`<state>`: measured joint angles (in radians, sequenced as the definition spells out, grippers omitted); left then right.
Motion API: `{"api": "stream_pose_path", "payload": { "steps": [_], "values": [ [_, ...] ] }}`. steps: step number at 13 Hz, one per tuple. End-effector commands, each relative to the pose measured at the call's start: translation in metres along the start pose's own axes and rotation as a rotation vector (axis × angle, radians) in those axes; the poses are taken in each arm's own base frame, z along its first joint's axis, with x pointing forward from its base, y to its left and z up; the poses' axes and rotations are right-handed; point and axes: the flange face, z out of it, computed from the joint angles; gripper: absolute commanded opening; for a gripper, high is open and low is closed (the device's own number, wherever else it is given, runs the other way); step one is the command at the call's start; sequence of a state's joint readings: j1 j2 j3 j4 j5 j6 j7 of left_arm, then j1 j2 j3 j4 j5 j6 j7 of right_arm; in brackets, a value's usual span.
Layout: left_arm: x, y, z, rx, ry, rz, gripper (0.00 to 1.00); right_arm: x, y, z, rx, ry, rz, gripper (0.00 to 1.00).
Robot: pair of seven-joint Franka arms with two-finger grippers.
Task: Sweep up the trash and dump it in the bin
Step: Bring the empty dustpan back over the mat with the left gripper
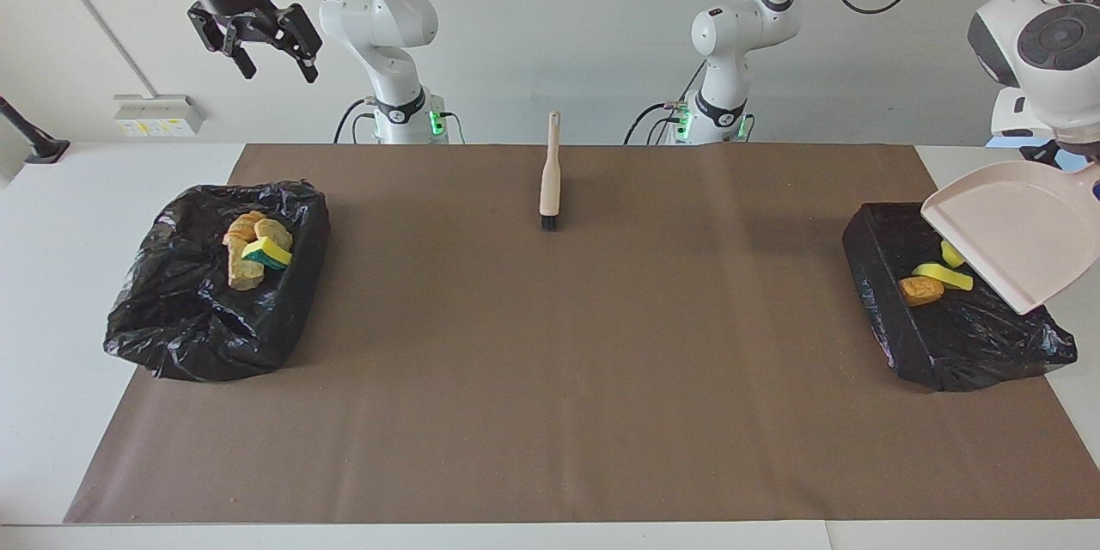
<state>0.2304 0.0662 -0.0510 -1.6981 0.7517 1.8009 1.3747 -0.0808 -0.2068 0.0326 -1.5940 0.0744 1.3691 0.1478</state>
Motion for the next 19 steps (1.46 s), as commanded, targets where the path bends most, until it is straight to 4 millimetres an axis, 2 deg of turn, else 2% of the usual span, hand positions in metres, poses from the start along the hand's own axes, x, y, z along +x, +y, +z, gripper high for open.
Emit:
{"api": "stream_pose_path", "payload": {
  "steps": [1,4,6,7,9,11,13,14,16,17,18,19],
  "values": [
    [0.051,0.015,-0.035,-0.064,0.146,-0.062,0.00,0.001,0.004,-0.001,-0.019,0.009,-0.017,1.00],
    [0.124,0.032,-0.073,-0.127,0.224,-0.198,0.00,0.007,0.004,0.000,-0.017,0.016,-0.080,1.00],
    [0.163,0.041,-0.094,-0.176,0.305,-0.285,0.00,0.010,0.021,-0.002,-0.015,0.025,-0.063,1.00],
    [0.182,0.047,-0.107,-0.197,0.330,-0.333,0.00,0.012,0.024,-0.004,-0.023,0.047,-0.060,1.00],
    [0.213,0.059,-0.134,-0.263,0.407,-0.452,0.00,0.014,0.016,-0.003,-0.026,0.066,-0.080,1.00],
    [0.251,0.077,-0.170,-0.305,0.450,-0.542,0.00,0.018,0.025,0.000,-0.031,0.065,-0.065,1.00],
    [0.319,0.099,-0.203,-0.371,0.454,-0.656,0.00,0.018,0.025,0.010,-0.032,0.044,-0.060,1.00],
    [0.348,0.103,-0.219,-0.383,0.444,-0.717,0.00,0.018,0.026,0.011,-0.032,0.041,-0.056,1.00],
    [0.402,0.112,-0.242,-0.427,0.434,-0.858,0.00,0.015,0.035,0.012,-0.028,0.026,-0.039,1.00],
    [0.425,0.112,-0.253,-0.451,0.456,-0.935,0.00,0.017,0.034,0.015,-0.020,0.032,-0.035,1.00],
    [0.452,0.116,-0.261,-0.473,0.465,-0.998,0.00,0.023,0.024,0.017,-0.035,0.054,-0.047,1.00],
    [0.469,0.115,-0.268,-0.491,0.484,-1.063,0.00,0.030,0.023,0.015,-0.042,0.082,-0.052,1.00]
  ]
}}
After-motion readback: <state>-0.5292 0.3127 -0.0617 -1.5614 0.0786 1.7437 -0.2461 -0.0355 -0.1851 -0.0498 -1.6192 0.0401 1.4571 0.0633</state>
